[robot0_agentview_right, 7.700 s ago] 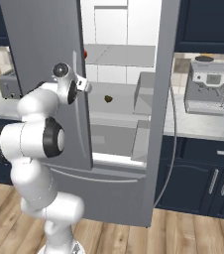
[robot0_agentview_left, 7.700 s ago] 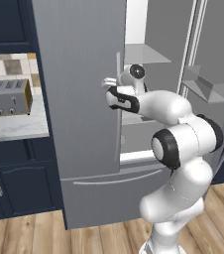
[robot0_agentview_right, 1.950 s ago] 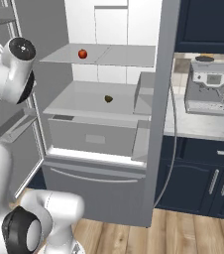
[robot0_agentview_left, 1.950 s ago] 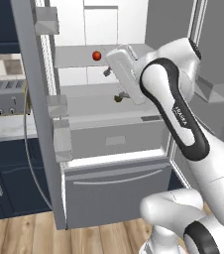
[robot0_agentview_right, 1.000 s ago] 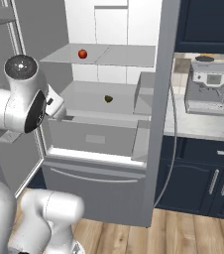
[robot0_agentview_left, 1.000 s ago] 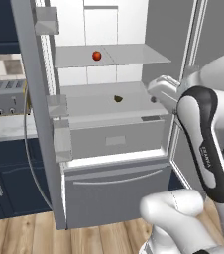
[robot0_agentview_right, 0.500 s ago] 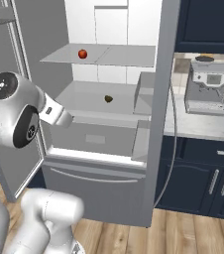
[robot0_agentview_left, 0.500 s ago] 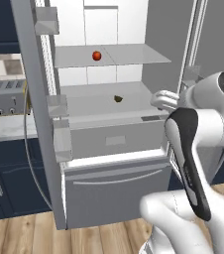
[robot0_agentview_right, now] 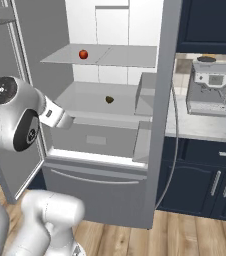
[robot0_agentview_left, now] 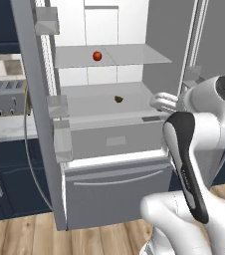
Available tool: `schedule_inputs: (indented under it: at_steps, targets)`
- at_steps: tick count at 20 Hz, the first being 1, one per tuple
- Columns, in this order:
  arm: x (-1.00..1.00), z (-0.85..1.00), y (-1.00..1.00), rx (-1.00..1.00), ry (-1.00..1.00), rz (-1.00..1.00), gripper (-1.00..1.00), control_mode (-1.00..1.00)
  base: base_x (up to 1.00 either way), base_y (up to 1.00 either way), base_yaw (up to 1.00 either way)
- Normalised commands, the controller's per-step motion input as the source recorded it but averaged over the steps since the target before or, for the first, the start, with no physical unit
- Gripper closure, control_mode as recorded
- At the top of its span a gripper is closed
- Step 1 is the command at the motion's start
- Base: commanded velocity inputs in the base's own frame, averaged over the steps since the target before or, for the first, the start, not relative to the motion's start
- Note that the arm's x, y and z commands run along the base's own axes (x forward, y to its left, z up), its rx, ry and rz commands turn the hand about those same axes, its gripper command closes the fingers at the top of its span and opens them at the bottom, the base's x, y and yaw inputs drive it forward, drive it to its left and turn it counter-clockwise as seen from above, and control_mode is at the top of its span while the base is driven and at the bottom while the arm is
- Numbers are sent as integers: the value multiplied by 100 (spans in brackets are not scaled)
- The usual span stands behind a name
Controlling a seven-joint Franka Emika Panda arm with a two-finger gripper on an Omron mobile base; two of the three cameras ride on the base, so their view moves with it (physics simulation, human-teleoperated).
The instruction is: Retrieve the apple and kiwi from the fridge and place them into the bowl on the dining table.
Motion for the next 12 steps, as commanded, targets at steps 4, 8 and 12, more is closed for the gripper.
schedule_inputs:
  at_steps: [4, 8, 12]
  targets:
    - [68, 20, 4, 0, 0, 0, -100, -100, 0, 0, 0]
    - [100, 15, 17, 0, 1, 0, -100, -100, 0, 0, 0]
    - [63, 18, 14, -3, 0, 0, -100, -100, 0, 0, 0]
